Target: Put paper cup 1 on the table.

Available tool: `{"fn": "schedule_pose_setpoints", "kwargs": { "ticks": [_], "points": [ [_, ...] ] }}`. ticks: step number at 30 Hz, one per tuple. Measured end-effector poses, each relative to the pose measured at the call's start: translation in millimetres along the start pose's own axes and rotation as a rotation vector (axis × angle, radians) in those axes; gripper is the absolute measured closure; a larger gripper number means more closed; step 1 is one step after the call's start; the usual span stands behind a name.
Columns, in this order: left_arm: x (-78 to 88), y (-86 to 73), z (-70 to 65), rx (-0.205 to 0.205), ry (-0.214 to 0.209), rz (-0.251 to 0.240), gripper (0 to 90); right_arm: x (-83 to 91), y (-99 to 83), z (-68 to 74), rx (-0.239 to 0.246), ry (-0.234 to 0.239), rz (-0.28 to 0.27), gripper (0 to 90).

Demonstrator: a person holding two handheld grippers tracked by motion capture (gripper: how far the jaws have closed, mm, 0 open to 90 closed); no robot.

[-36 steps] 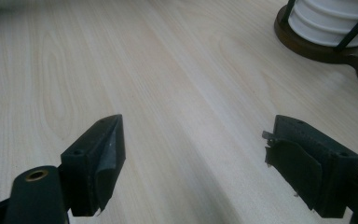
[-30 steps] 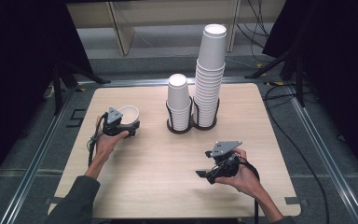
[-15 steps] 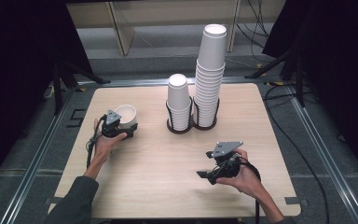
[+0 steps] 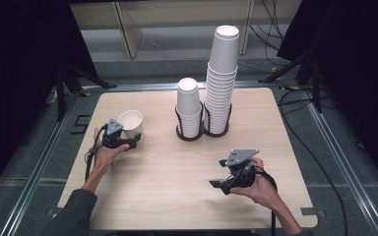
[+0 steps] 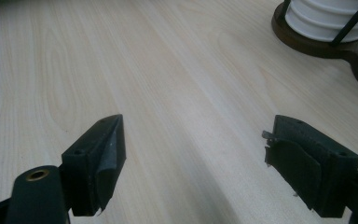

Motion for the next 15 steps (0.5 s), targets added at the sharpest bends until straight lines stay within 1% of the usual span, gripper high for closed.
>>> {"fn": "schedule_pose_setpoints", "kwargs": {
  "ticks": [1,2,3,4,5,6,7,8,9,10,11,12,13,15],
  "points": [
    [0.5,0.3,-1.1,0.001,-0.013,-0.008,14.5,0.2,0.3,-0.1,0.0,-0.001,-0.002,19.7],
    [3.8,-0.8,-1.8,0.009,-0.001,0.007,14.5,0.7,0.7,0.1,-0.004,0.0,-0.005,19.8],
    [3.8,-0.4,-1.9,0.003,-0.006,0.002,14.5,1.3,1.0,-1.1,-0.001,-0.006,-0.007,19.8],
    [6.1,-0.6,-2.5,0.01,-0.002,0.007,14.5,1.9,1.2,-2.0,0.004,-0.009,-0.007,19.7],
    [8.2,-0.5,-3.0,0.021,-0.004,0.008,14.5,2.5,1.2,-2.1,-0.008,-0.014,-0.008,19.8],
    [11.3,-0.1,-2.4,0.028,0.008,0.007,14.5,3.5,1.6,-3.4,-0.011,-0.019,-0.011,19.8],
    [13.3,0.3,-2.5,0.048,0.025,0.003,14.5,4.4,2.4,-6.6,0.0,-0.032,-0.017,19.8],
    [15.6,0.3,-2.8,0.059,0.027,0.007,14.5,5.2,2.1,-6.2,-0.013,-0.031,-0.015,19.8],
    [18.2,0.0,-3.7,0.062,0.031,0.009,14.5,6.0,2.6,-6.9,-0.019,-0.039,-0.017,19.7],
    [21.0,0.0,-3.7,0.045,0.038,0.008,14.5,6.6,3.1,-8.3,-0.021,-0.045,-0.024,19.6],
    [23.6,-0.1,-4.5,0.042,0.041,0.009,14.5,7.1,3.4,-8.9,-0.023,-0.045,-0.027,19.2],
    [27.0,-0.4,-5.3,0.049,0.049,0.011,14.5,7.7,3.8,-9.0,-0.024,-0.042,-0.031,18.9],
    [31.5,0.1,-6.4,0.057,0.07,0.004,14.5,8.2,4.2,-9.8,-0.024,-0.051,-0.035,18.8],
    [35.8,1.1,-8.9,0.053,0.076,0.006,14.5,9.0,5.0,-11.1,-0.026,-0.056,-0.042,18.9]
  ]
}}
Point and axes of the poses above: each handheld gripper's, and its own axes: x roughly backward along the jaws, y roughly out of its top, z roughly to its left, the point moved 10 cm from there along -x, roughly forward along the jaws, and after that the axes turned 15 degrees about -z, right-handed, at the moved point
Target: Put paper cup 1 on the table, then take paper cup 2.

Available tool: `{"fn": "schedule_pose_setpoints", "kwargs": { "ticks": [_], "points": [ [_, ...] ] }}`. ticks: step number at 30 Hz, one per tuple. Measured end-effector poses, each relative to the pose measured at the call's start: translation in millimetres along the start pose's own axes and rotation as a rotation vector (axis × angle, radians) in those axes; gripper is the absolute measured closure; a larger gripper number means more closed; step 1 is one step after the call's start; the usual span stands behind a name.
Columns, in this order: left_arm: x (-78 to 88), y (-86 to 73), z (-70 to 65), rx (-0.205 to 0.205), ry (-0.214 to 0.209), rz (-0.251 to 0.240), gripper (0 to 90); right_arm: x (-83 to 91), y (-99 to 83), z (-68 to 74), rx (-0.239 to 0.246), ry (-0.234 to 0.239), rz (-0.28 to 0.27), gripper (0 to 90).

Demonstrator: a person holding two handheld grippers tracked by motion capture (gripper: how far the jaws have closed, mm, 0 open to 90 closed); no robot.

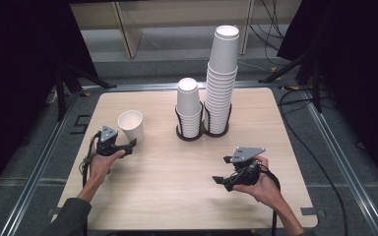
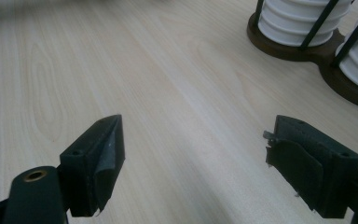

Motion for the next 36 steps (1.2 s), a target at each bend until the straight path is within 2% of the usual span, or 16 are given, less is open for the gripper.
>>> {"fn": "schedule_pose_setpoints", "kwargs": {
  "ticks": [3,6,12,13,19,21,22,25,28,30,31,32,33,34,35,36],
  "points": [
    [11.1,6.0,-7.1,-0.003,0.005,-0.013,14.5,1.5,1.5,-5.0,0.0,-0.026,-0.009,18.8],
    [21.2,11.8,-15.5,-0.003,0.0,-0.038,14.5,4.0,5.2,-10.1,-0.029,-0.051,-0.034,18.7],
    [43.9,22.8,-44.9,0.052,-0.043,-0.073,14.6,10.3,13.5,-23.5,-0.046,-0.103,-0.078,17.9],
    [47.1,24.1,-50.1,0.052,-0.056,-0.075,14.6,10.1,14.5,-23.7,-0.061,-0.095,-0.089,18.0],
    [64.2,33.4,-74.7,0.078,-0.114,-0.122,14.6,16.4,21.4,-35.9,-0.096,-0.147,-0.116,18.0],
    [70.2,33.2,-79.8,0.08,-0.124,-0.114,14.5,19.7,26.0,-43.3,-0.123,-0.176,-0.146,18.0],
    [71.0,33.7,-83.2,0.092,-0.142,-0.13,14.6,21.4,26.6,-45.7,-0.128,-0.184,-0.144,17.8],
    [77.5,29.3,-89.4,0.101,-0.152,-0.115,14.5,25.5,32.4,-56.8,-0.123,-0.212,-0.176,17.8],
    [80.7,24.3,-98.8,0.098,-0.198,-0.129,14.6,28.0,37.8,-62.6,-0.162,-0.222,-0.2,17.5],
    [84.2,17.9,-103.4,0.083,-0.21,-0.109,14.5,29.0,39.9,-67.3,-0.153,-0.236,-0.203,17.5],
    [85.2,14.6,-107.4,0.079,-0.23,-0.11,14.5,28.7,40.8,-67.4,-0.172,-0.24,-0.203,17.4],
    [88.2,11.6,-108.3,0.077,-0.221,-0.086,14.6,30.2,44.0,-72.1,-0.156,-0.257,-0.209,17.2],
    [88.1,11.2,-110.3,0.071,-0.236,-0.093,14.5,31.0,45.7,-75.1,-0.142,-0.264,-0.212,17.0],
    [89.7,9.6,-112.8,0.073,-0.235,-0.085,14.5,31.2,47.4,-75.2,-0.151,-0.259,-0.213,17.0],
    [88.2,10.9,-115.3,0.058,-0.257,-0.109,14.5,30.5,50.9,-75.2,-0.171,-0.252,-0.226,16.6],
    [91.1,9.4,-117.5,0.055,-0.244,-0.092,14.6,31.2,54.6,-77.2,-0.168,-0.255,-0.233,16.3]
  ]
}}
Point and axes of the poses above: each handheld gripper's, and its own axes: x roughly backward along the jaws, y roughly out of its top, z roughly to its left, the point moved 10 cm from there along -x, roughly forward along the jaws, and after that the axes turned 15 degrees about -z, right-handed, at the moved point
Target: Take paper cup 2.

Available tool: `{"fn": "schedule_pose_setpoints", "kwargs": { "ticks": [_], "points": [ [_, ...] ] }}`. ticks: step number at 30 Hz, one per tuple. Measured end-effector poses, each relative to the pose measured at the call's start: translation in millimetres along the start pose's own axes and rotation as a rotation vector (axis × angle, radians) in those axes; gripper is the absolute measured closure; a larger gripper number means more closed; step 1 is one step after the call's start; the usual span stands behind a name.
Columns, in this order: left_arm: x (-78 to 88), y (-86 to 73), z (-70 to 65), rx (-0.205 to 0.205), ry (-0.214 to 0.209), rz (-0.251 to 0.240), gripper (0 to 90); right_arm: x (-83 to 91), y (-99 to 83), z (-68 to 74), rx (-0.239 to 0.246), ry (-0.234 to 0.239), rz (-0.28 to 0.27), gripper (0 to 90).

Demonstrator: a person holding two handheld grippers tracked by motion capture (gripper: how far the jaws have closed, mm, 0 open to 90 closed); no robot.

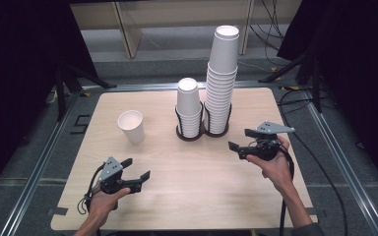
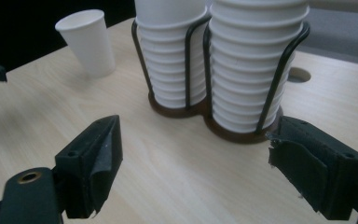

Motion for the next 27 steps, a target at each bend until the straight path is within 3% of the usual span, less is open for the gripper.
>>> {"fn": "schedule_pose_setpoints", "kwargs": {
  "ticks": [2,4,5,7,10,14,15,17,19,22,24,27],
  "points": [
    [-1.6,0.7,-3.5,-0.018,-0.021,-0.013,14.5,-1.9,13.5,-5.3,0.022,-0.01,-0.032,16.1],
    [-1.4,1.2,-6.9,-0.015,-0.026,-0.023,14.5,-4.8,22.1,-5.8,0.007,-0.01,-0.044,16.0],
    [1.4,0.0,-8.3,-0.011,-0.014,-0.004,14.5,-5.1,25.8,-6.0,-0.005,-0.021,-0.046,15.9],
    [1.7,-1.0,-11.3,-0.017,-0.024,-0.004,14.5,-9.8,37.2,-9.0,0.012,-0.015,-0.078,15.9],
    [0.4,-3.9,-12.2,-0.045,-0.04,0.003,14.5,-16.3,52.6,-10.9,-0.016,-0.021,-0.101,15.8],
    [-2.0,-6.0,-13.6,-0.042,-0.056,-0.003,14.6,-22.1,75.7,-20.3,0.031,-0.04,-0.15,15.9],
    [-1.9,-6.3,-13.1,-0.05,-0.057,-0.002,14.5,-22.8,78.1,-19.1,0.016,-0.032,-0.137,15.9],
    [-1.5,-6.4,-11.8,-0.061,-0.057,0.003,14.5,-25.7,89.5,-22.8,0.047,-0.04,-0.151,15.9],
    [-1.7,-6.4,-11.5,-0.056,-0.053,0.001,14.5,-29.2,100.1,-20.9,0.029,-0.031,-0.156,15.8],
    [-0.7,-8.3,-11.0,-0.043,-0.04,0.012,14.5,-34.0,120.1,-25.1,0.061,-0.043,-0.165,15.7],
    [-2.9,-8.3,-11.4,-0.048,-0.057,-0.001,14.5,-36.8,130.4,-24.3,0.044,-0.034,-0.169,15.7],
    [-1.4,-11.0,-12.1,-0.05,-0.053,0.025,14.5,-40.6,146.9,-25.0,0.035,-0.035,-0.181,15.6]
  ]
}}
Point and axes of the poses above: each handheld gripper's, and its own axes: x roughly backward along the jaws, y roughly out of its top, z roughly to its left, the point moved 10 cm from there along -x, roughly forward along the jaws, and after that the axes turned 15 degrees about -z, right-handed, at the moved point
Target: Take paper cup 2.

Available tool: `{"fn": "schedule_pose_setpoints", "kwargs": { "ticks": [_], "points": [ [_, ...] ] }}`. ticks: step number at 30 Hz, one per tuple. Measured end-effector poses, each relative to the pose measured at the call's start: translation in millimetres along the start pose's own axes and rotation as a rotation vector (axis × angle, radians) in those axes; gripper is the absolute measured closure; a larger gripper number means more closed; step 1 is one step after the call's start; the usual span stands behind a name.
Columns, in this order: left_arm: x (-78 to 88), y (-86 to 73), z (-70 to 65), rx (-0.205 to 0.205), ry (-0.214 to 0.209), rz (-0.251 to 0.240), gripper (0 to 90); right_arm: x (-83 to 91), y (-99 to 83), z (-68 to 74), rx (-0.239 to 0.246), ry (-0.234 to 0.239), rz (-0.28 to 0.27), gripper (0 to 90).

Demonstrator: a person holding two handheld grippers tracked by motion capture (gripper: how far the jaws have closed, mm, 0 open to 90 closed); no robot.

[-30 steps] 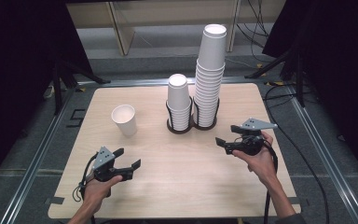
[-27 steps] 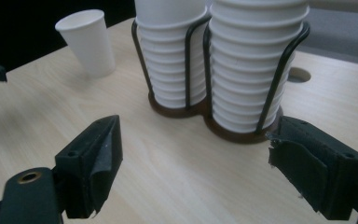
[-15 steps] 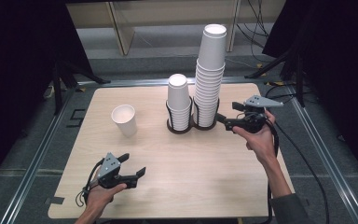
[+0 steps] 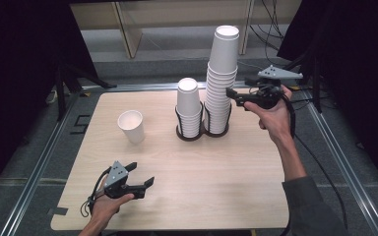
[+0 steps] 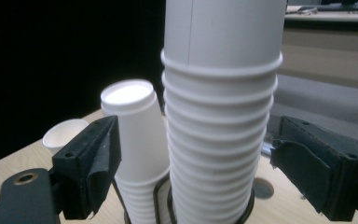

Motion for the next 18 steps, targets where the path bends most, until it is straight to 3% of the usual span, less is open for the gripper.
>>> {"fn": "schedule_pose_setpoints", "kwargs": {
  "ticks": [1,2,3,4,6,8,9,10,13,14,18],
  "points": [
    [0.3,-0.7,0.3,-0.014,-0.008,0.009,14.5,-3.2,5.1,-2.7,0.031,-0.001,-0.012,15.6],
    [-1.7,-1.2,-2.8,0.015,-0.012,-0.006,14.5,-4.9,7.6,-1.4,0.014,-0.003,-0.002,15.6],
    [-2.2,-1.6,-4.0,0.021,-0.014,-0.007,14.5,-7.8,12.5,-4.0,0.028,-0.01,-0.007,15.5],
    [-1.7,-2.4,-3.5,-0.005,-0.022,0.009,14.5,-10.2,15.2,-4.2,0.025,-0.003,-0.014,15.6],
    [-2.3,-2.8,-5.8,0.004,-0.023,0.01,14.5,-15.9,20.9,-5.5,0.004,0.0,-0.014,15.5],
    [-2.9,-1.9,-6.6,0.004,-0.027,0.001,14.5,-20.2,26.9,-9.8,0.028,-0.016,-0.03,15.6],
    [-2.9,-1.9,-6.7,0.006,-0.026,0.0,14.5,-22.4,28.3,-8.3,-0.001,-0.011,-0.017,15.6],
    [-2.6,-2.5,-6.5,0.005,-0.028,0.004,14.5,-24.5,29.8,-9.7,0.008,-0.011,-0.018,15.5],
    [-3.0,-3.3,-9.5,0.041,-0.036,0.001,14.5,-32.9,34.7,-10.7,0.01,-0.024,-0.02,15.5],
    [-2.8,-3.5,-9.2,0.027,-0.036,0.006,14.5,-36.0,36.6,-10.3,0.016,-0.02,-0.026,15.5],
    [-3.9,-3.0,-11.8,0.042,-0.04,-0.003,14.5,-45.9,40.6,-11.9,0.001,-0.032,-0.018,15.5]
  ]
}}
Point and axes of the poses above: each handheld gripper's, and its own axes: x roughly backward along the jaws, y roughly out of its top, z roughly to its left, the point moved 10 cm from there along -x, roughly forward along the jaws, and after that the axes turned 15 degrees about -z, right-handed, at the moved point
